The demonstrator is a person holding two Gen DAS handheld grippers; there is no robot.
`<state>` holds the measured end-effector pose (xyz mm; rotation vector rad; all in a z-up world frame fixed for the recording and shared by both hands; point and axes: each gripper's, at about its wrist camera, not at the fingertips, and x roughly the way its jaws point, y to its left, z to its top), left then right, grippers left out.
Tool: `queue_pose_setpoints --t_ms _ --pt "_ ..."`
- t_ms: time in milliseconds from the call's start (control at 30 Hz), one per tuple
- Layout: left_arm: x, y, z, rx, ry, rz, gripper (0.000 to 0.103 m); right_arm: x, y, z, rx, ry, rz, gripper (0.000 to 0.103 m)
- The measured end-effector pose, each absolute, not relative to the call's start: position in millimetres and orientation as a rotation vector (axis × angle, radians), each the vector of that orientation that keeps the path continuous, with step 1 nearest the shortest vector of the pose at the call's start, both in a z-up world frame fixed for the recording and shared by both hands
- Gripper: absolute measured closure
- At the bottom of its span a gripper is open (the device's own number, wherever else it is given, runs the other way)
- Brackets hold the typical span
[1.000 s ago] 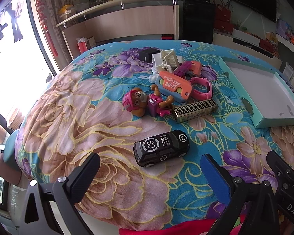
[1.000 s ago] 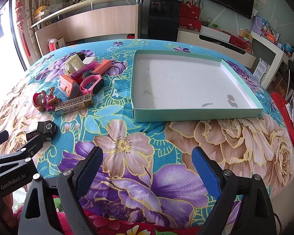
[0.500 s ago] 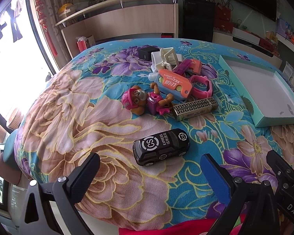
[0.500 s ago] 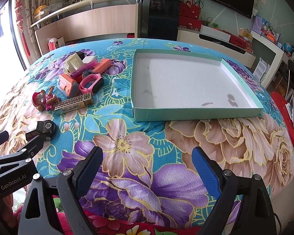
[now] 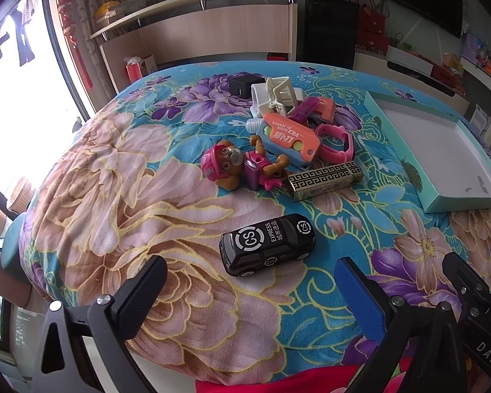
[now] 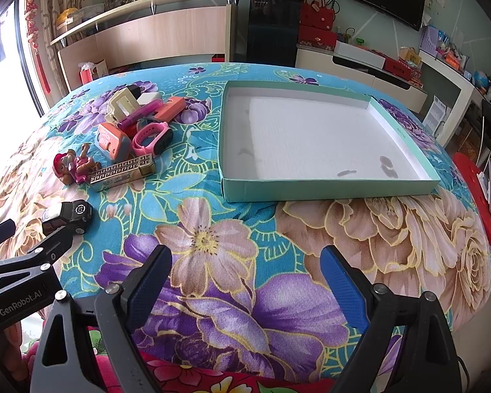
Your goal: Organize rigid objects
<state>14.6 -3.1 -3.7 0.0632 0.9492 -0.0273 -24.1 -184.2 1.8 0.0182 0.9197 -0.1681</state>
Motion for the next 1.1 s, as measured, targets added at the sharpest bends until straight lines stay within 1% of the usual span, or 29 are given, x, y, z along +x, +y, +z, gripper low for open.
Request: queue_pose_setpoints --t_ms 267,333,467,500,533,633,733,933,1100 --pt "27 9 -6 0.003 0.991 -0.077 0.0 -20 -172 18 -0.019 0.885 -0.093 0.011" --pt "32 8 -9 0.012 1.006 -0.091 0.004 -16 -168 17 -0.024 0.892 -0.066 0.011" --pt "41 3 -19 0.023 1.049 -0.113 0.006 -6 -170 13 -0.005 0.92 -0.049 0.011" --pt "44 1 -21 0.025 1.057 -0.118 0.008 -3 -171 13 0.005 0.925 -0.047 0.011" --pt "46 0 -23 0.028 1.063 -0.121 0.014 -1 -172 13 0.013 0.928 -0.044 0.011" --pt "52 -3 -27 0.03 1.087 -0.137 0.023 9 -173 12 0.023 0.936 -0.031 0.011" --pt "53 -3 -25 0.024 1.075 -0.149 0.026 19 -171 13 0.022 0.934 -0.011 0.011" --pt "53 -3 -23 0.016 1.063 -0.176 0.026 39 -163 12 0.036 0.935 0.035 0.011" --pt "56 11 -21 -0.037 1.048 -0.154 0.026 54 -154 11 0.031 0.933 0.076 0.011"
